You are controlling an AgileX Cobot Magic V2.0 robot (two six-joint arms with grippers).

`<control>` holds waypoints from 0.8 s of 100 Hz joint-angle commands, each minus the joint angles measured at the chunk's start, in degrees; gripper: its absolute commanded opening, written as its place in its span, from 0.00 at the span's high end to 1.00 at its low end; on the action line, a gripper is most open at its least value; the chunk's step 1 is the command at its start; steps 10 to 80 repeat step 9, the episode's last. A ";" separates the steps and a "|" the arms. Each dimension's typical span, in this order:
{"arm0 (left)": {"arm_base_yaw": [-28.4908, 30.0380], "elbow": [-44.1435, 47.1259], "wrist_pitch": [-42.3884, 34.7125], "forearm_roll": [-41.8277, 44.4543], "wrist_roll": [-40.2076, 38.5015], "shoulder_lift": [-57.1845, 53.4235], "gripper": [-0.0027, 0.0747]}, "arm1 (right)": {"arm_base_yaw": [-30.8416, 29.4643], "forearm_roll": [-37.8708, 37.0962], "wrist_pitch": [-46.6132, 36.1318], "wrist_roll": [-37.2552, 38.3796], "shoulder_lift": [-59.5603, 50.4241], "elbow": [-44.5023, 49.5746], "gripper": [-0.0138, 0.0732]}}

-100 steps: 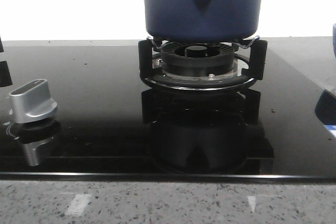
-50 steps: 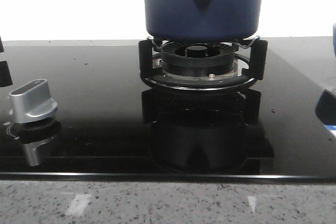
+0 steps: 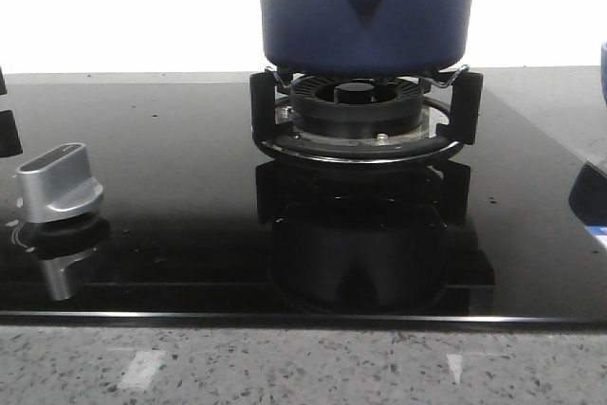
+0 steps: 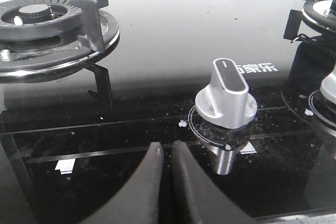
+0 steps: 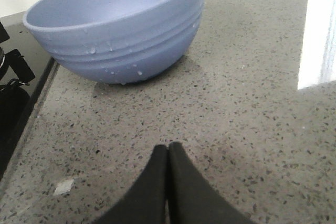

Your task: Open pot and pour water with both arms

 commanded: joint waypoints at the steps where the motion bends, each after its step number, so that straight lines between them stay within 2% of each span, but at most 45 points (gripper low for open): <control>1: 0.14 1.75 -2.58 -0.26 -0.49 -1.54 0.99 | -0.26 -0.02 -0.87 -0.12 -1.27 1.51 0.92; 80: 0.14 1.75 -2.58 -0.26 -0.49 -1.54 0.99 | -0.26 -0.02 -0.87 -0.12 -1.27 1.51 0.92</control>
